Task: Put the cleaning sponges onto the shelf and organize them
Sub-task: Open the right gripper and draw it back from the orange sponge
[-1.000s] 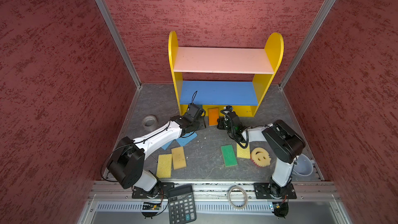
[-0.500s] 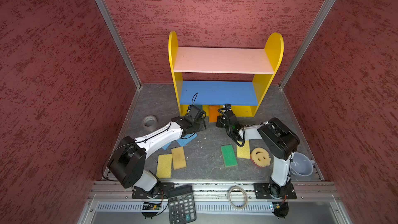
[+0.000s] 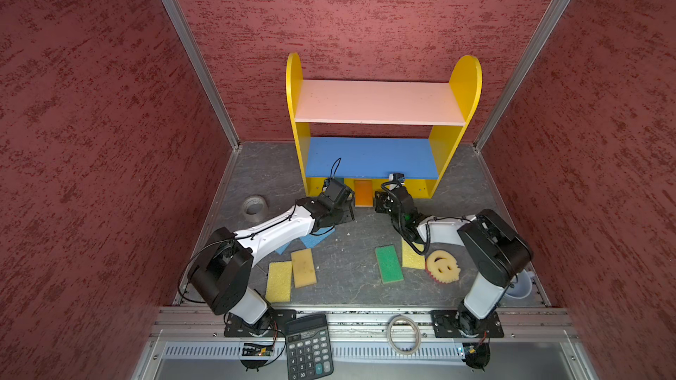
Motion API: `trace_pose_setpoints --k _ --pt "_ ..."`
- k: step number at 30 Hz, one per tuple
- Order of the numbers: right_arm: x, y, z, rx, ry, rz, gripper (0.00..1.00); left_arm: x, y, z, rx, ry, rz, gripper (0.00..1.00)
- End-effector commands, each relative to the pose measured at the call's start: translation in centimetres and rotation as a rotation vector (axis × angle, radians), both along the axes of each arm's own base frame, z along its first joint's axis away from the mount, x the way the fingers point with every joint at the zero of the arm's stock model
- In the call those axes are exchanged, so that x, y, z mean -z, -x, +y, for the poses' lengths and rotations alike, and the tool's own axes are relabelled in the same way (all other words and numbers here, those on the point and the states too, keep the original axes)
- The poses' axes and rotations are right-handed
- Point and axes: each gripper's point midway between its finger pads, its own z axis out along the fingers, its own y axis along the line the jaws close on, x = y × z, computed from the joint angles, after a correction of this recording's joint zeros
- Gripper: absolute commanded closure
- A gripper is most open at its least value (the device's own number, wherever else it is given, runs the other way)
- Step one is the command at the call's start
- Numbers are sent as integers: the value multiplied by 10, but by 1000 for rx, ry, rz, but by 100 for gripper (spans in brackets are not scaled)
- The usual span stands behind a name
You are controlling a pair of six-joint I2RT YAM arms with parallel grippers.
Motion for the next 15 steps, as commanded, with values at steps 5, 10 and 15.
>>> trace_pose_setpoints --k 5,10,15 --pt "-13 33 10 -47 -157 52 88 -4 -8 -4 -27 6 -4 40" --pt "-1 61 37 -131 -248 130 100 2 -7 3 -55 17 2 40" --pt "18 66 55 -165 -342 194 100 9 -10 10 -75 21 26 40"
